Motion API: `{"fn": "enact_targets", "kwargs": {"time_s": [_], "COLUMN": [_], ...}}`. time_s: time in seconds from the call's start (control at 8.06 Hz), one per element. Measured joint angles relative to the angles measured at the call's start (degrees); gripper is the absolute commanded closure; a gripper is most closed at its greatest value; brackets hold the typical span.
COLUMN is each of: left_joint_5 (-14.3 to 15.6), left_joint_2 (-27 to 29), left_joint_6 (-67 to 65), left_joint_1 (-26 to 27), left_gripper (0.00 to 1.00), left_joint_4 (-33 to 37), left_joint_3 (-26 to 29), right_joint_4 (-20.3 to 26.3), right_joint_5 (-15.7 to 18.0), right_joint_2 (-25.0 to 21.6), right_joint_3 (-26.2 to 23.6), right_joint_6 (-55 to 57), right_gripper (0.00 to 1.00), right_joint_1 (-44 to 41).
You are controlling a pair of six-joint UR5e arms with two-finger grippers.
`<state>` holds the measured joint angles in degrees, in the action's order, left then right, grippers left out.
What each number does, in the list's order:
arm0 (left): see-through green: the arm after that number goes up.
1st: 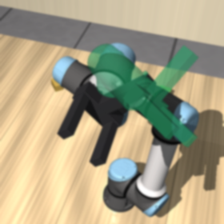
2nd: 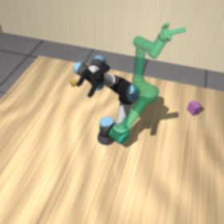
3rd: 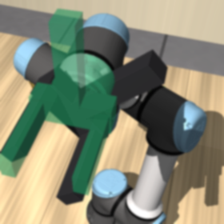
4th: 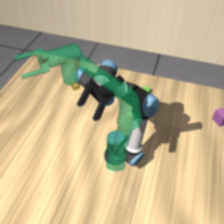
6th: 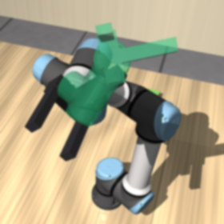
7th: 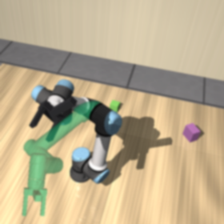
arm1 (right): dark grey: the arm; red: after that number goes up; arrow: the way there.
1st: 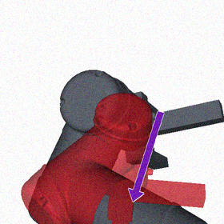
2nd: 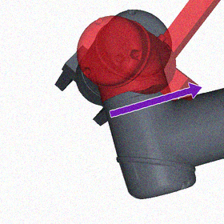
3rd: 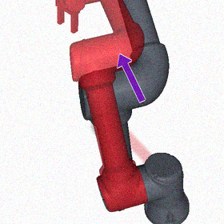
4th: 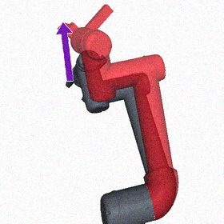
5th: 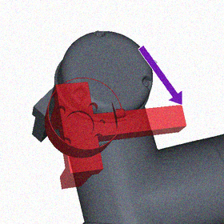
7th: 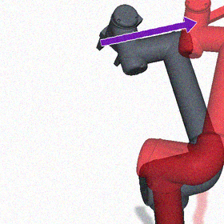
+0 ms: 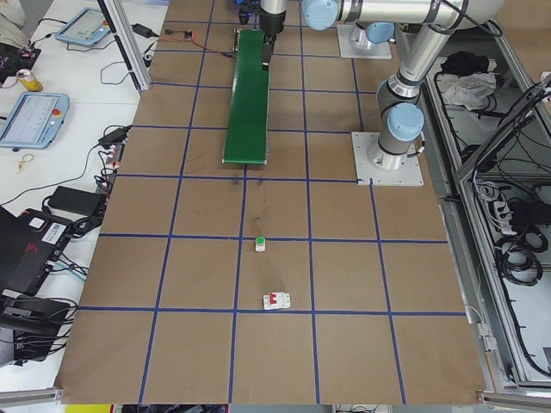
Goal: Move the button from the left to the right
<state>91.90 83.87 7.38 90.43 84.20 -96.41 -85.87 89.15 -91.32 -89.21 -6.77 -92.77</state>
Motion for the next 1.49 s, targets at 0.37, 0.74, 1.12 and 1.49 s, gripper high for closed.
{"fn": "enact_targets", "kwargs": {"time_s": [0.37, 0.74, 1.12, 1.49], "left_joint_5": [0.1, 0.0, 0.7, 0.8], "left_joint_2": [0.0, 1.1, 5.5, 12.3], "left_joint_6": [2.5, 12.0, 26.2, 46.1], "left_joint_1": [-1.3, -15.0, -32.6, -45.0], "left_gripper": [0.00, 0.00, 0.00, 0.00], "left_joint_4": [-0.3, 0.0, -0.6, -9.5], "left_joint_3": [0.1, 0.0, 0.1, -0.1], "right_joint_4": [0.0, 0.0, 0.0, 0.0], "right_joint_5": [-0.1, -0.2, 0.0, 0.0], "right_joint_2": [0.0, 0.0, 0.0, -0.1], "right_joint_3": [0.0, -0.1, -0.2, -0.2], "right_joint_6": [0.0, 0.0, -0.1, -0.1], "right_gripper": [0.00, 0.00, 0.00, 0.00], "right_joint_1": [-0.1, -0.1, 0.0, 0.0]}}
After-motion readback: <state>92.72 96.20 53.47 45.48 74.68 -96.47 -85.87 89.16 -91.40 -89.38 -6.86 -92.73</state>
